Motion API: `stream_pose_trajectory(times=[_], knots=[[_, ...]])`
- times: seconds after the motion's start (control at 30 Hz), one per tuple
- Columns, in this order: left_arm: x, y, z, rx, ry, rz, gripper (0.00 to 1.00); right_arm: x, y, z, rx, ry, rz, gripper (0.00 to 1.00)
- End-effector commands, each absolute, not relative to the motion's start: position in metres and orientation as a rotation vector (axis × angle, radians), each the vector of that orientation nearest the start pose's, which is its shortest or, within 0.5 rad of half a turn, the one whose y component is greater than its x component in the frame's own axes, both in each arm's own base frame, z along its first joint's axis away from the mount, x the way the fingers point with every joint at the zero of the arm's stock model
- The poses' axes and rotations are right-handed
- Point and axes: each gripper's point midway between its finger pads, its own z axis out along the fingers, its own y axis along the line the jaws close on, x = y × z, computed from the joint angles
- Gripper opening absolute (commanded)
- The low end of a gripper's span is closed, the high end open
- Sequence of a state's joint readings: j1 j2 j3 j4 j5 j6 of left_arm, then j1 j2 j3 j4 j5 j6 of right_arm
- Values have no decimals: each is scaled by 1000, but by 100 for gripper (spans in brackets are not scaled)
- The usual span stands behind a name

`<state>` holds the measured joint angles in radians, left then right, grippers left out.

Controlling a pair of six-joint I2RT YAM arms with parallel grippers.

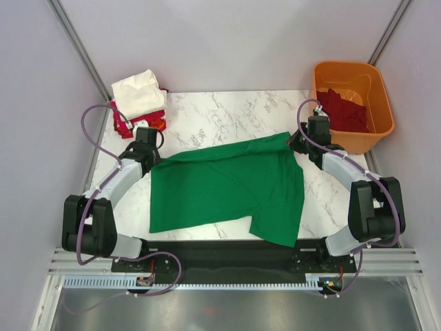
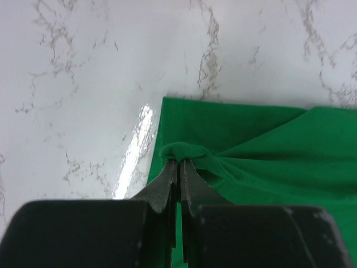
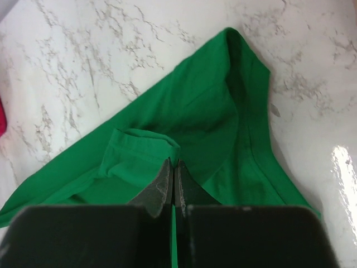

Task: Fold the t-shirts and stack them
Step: Fold the tshirt

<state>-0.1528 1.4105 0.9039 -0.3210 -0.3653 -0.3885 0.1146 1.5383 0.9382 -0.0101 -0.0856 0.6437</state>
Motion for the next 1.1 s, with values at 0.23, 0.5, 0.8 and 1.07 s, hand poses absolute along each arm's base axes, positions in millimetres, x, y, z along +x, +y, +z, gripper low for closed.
stream_pose_trajectory(times=[0.23, 0.5, 0.8, 1.07], knots=[[328, -6, 88, -550, 2309, 172, 3, 410, 69, 131, 587, 2121, 415, 0], [323, 6, 93, -571, 2277, 251, 2, 390, 58, 146, 602, 2080, 373, 0], [305, 5, 69, -608, 2374, 272, 8, 363, 61, 103, 606, 2197, 366, 1], [290, 8, 76, -679, 2347, 265, 90, 365, 57, 90, 634, 2225, 333, 98]])
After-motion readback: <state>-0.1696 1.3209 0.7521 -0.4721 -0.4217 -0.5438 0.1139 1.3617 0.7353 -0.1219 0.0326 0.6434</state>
